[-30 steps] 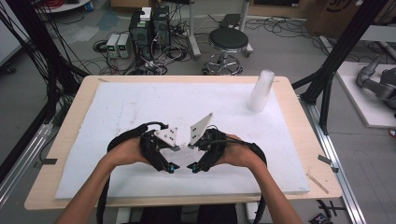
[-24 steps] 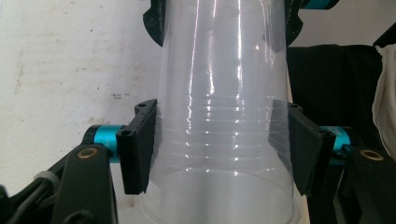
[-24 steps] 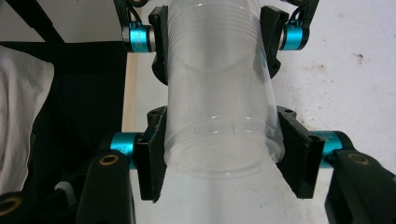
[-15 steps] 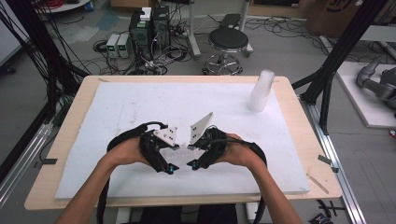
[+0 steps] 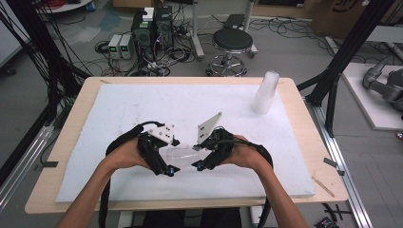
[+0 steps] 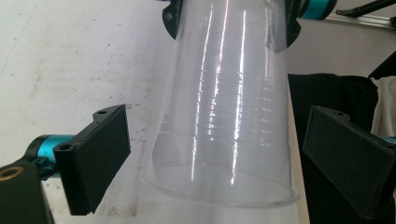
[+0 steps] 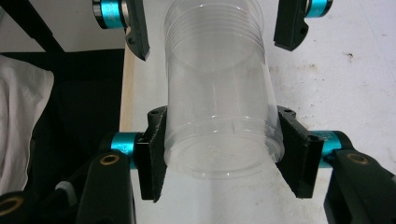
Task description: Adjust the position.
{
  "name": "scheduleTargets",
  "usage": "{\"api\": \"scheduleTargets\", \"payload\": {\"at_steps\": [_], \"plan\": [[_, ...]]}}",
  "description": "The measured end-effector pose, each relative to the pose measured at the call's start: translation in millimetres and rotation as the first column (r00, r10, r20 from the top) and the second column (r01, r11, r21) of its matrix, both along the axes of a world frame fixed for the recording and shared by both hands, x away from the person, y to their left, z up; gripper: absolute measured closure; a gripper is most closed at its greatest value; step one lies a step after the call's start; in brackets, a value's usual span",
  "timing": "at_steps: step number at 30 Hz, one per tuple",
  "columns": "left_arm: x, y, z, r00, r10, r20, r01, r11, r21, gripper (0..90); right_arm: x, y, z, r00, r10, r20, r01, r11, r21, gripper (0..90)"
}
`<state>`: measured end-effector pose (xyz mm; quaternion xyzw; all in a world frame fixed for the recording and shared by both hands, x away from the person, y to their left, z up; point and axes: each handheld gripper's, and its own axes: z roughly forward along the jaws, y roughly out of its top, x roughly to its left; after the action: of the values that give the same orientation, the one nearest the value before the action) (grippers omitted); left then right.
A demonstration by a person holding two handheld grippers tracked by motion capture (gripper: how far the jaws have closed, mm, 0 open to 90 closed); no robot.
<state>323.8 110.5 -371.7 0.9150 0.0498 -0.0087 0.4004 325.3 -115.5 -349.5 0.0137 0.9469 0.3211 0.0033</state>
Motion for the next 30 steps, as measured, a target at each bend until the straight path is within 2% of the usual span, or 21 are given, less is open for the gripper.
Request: {"api": "scheduleTargets", "payload": {"at_steps": [4,7,10,12,15,20,21,23,24,26,27,29,30], "plan": [[-0.5,9.5,3.1,0.9998,0.017,0.014,-0.016,0.9957,-0.091,7.4,-0.3,-7.0,-3.9,0.9998,-0.016,-0.015,0.017,0.999,0.044,42.5],[-1.9,18.7,2.8,0.9985,0.05,0.02,-0.046,0.9847,-0.168,7.5,-0.1,-16.0,-8.0,0.9993,-0.028,-0.023,0.031,0.992,0.119,42.5],[-2.8,26.7,0.1,0.9966,0.08,0.023,-0.072,0.9681,-0.24,7.4,-1.3,-25.4,-12.2,0.9985,-0.049,-0.026,0.053,0.979,0.198,42.5],[-4.2,31.5,-2.3,0.9952,0.097,0.006,-0.091,0.9508,-0.296,7.4,-2.1,-30.8,-15.0,0.9972,-0.068,-0.032,0.073,0.967,0.244,42.5],[-5.6,38.1,-6.9,0.9928,0.119,-0.013,-0.115,0.9197,-0.375,7.4,-3.4,-37.8,-19.3,0.9951,-0.086,-0.049,0.097,0.944,0.314,42.5],[-8.5,44.9,-16.5,0.9868,0.161,-0.018,-0.15,0.8661,-0.477,7.4,-5.5,-45.9,-27.0,0.9924,-0.106,-0.063,0.123,0.898,0.423,42.5],[-9.0,45.5,-17.8,0.9859,0.166,-0.018,-0.154,0.8587,-0.489,7.4,-5.8,-47.5,-28.9,0.9927,-0.104,-0.061,0.12,0.888,0.444,42.5],[-10.4,46.6,-21.5,0.9849,0.172,-0.017,-0.156,0.8388,-0.522,7.4,-6.7,-49.3,-31.6,0.9923,-0.101,-0.07,0.123,0.87,0.478,42.5],[-11.3,46.7,-23.3,0.9847,0.173,-0.019,-0.156,0.8309,-0.534,7.4,-7.1,-50.1,-33.1,0.9926,-0.102,-0.066,0.121,0.862,0.493,42.5],[-12.5,45.9,-26.5,0.9857,0.167,-0.022,-0.151,0.8213,-0.55,7.4,-8.3,-51.1,-35.8,0.9925,-0.098,-0.074,0.122,0.851,0.511,42.5],[-12.7,45.6,-27.5,0.9863,0.163,-0.022,-0.148,0.818,-0.556,7.4,-8.3,-51.5,-37.5,0.9929,-0.096,-0.07,0.119,0.842,0.527,42.5],[-13.5,44.8,-30.0,0.988,0.152,-0.026,-0.14,0.8083,-0.572,7.4,-9.3,-52.1,-39.2,0.9934,-0.091,-0.07,0.115,0.834,0.54,42.6],[-13.9,44.5,-31.3,0.9884,0.149,-0.029,-0.138,0.8023,-0.581,7.4,-9.5,-52.4,-40.0,0.994,-0.087,-0.067,0.109,0.824,0.556,42.6]]}}
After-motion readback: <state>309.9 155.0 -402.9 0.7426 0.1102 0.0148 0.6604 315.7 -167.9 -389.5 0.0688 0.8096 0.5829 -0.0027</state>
